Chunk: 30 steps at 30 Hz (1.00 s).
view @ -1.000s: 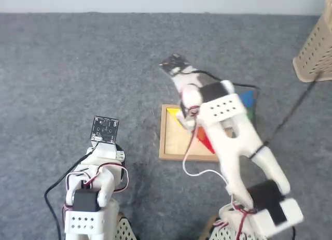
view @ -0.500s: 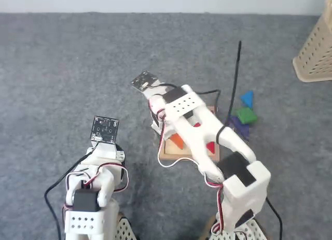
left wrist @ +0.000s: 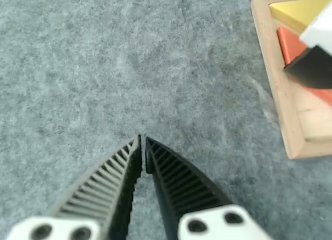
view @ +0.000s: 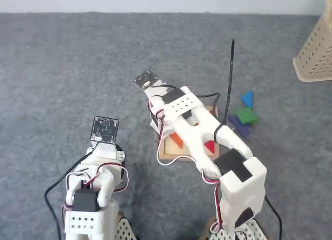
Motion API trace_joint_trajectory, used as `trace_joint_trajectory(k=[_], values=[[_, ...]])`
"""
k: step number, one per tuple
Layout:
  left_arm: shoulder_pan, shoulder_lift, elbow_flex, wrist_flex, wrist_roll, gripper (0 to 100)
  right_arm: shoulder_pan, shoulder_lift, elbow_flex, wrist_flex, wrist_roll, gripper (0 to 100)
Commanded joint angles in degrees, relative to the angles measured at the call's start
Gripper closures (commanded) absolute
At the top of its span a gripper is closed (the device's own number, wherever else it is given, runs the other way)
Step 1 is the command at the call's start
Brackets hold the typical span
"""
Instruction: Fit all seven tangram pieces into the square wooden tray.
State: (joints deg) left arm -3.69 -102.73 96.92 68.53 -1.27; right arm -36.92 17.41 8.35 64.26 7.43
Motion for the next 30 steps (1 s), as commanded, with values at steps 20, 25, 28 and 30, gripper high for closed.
trace_joint_trajectory(k=[20, 25, 28, 30], values=[[-0.26, -0.18, -0.31, 0.26, 0.53, 99, 1.71, -12.00, 14.86, -7.43, 5.63, 99.3], [-0.26, -0.18, -0.31, 0.26, 0.53, 99, 2.15, -12.18, 20.48, -7.69, 11.52, 99.3], [-0.26, -0.18, -0.31, 0.26, 0.53, 99, 4.26, -12.26, 22.68, -7.69, 12.04, 99.3], [-0.26, -0.18, -0.31, 0.26, 0.53, 99, 6.37, -12.35, 23.30, -7.69, 12.04, 99.3]])
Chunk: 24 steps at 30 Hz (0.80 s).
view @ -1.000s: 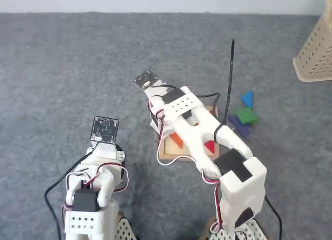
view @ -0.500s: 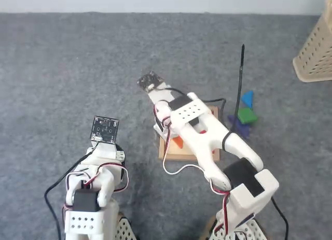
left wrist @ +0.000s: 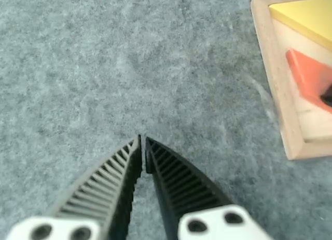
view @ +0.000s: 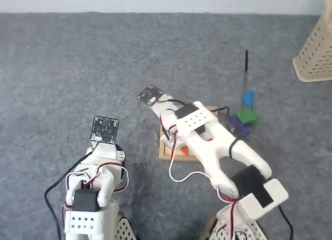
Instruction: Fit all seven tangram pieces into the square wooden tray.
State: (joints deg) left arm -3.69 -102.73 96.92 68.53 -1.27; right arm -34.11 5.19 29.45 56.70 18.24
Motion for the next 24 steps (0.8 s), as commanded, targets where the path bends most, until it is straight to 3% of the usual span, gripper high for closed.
trace_joint_trajectory(k=[1, 7, 15, 24], values=[[-0.26, -0.18, -0.31, 0.26, 0.53, 99, 4.53, -0.22, 2.20, -0.04, 1.23, 99.3], [-0.26, -0.18, -0.31, 0.26, 0.53, 99, 6.20, -10.42, 7.74, -0.22, 1.23, 99.3], [-0.26, -0.18, -0.31, 0.26, 0.53, 99, 6.90, -25.71, 27.60, -8.66, 5.01, 99.3], [-0.26, -0.18, -0.31, 0.26, 0.53, 99, 20.62, -29.49, 30.68, -8.92, 5.36, 99.3]])
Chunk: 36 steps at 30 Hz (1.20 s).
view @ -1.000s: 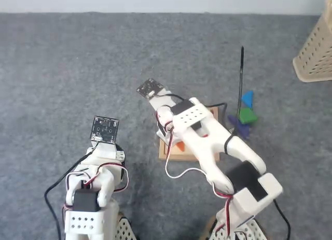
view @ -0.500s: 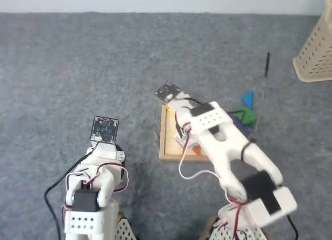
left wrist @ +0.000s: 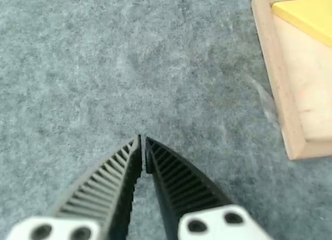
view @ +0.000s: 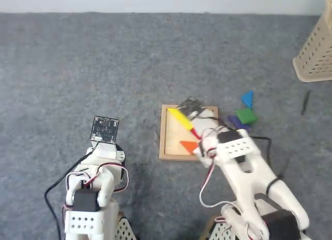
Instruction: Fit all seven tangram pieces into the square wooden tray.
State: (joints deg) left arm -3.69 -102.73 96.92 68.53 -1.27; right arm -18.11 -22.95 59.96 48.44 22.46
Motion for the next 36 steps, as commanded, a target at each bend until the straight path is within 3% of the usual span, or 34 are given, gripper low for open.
trace_joint_trajectory(k=[1, 10, 18, 23, 27, 33, 36], values=[[-0.26, -0.18, -0.31, 0.26, 0.53, 99, 5.32, -1.45, 0.18, -0.66, 1.05, 99.3], [-0.26, -0.18, -0.31, 0.26, 0.53, 99, 7.08, -10.59, 0.18, 3.56, -0.09, 99.3], [-0.26, -0.18, -0.31, 0.26, 0.53, 99, 16.57, -19.38, -1.58, 9.19, -6.86, 98.3], [-0.26, -0.18, -0.31, 0.26, 0.53, 99, 16.40, -14.64, -6.33, 9.36, -10.20, 88.3], [-0.26, -0.18, -0.31, 0.26, 0.53, 99, 15.60, -6.81, -14.51, 9.10, -10.81, 88.1], [-0.26, -0.18, -0.31, 0.26, 0.53, 99, 8.92, 7.69, -23.65, 9.45, -21.54, 87.8], [-0.26, -0.18, -0.31, 0.26, 0.53, 99, 6.20, 12.88, -25.41, 9.45, -21.63, 87.8]])
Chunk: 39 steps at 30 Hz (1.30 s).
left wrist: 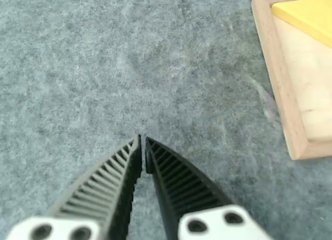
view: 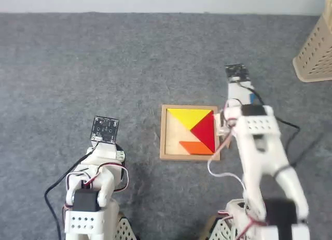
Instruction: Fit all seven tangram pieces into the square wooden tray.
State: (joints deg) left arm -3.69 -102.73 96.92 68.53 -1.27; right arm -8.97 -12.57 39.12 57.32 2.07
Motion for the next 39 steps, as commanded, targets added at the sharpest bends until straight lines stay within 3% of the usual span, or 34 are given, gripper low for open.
trace_joint_trajectory(k=[1, 9, 17, 32, 39], values=[[-0.26, -0.18, -0.31, 0.26, 0.53, 99, -3.12, 3.74, -5.01, 0.57, -1.41, 87.8], [-0.26, -0.18, -0.31, 0.26, 0.53, 99, -2.59, 7.96, -5.01, -0.31, -3.34, 87.8], [-0.26, -0.18, -0.31, 0.26, 0.53, 99, 2.95, 15.08, -5.45, -2.07, -4.13, 87.8], [-0.26, -0.18, -0.31, 0.26, 0.53, 99, 6.64, 15.34, -5.71, -1.27, -1.85, 87.7], [-0.26, -0.18, -0.31, 0.26, 0.53, 99, 6.73, 15.78, -5.89, 0.22, -1.23, 82.1]])
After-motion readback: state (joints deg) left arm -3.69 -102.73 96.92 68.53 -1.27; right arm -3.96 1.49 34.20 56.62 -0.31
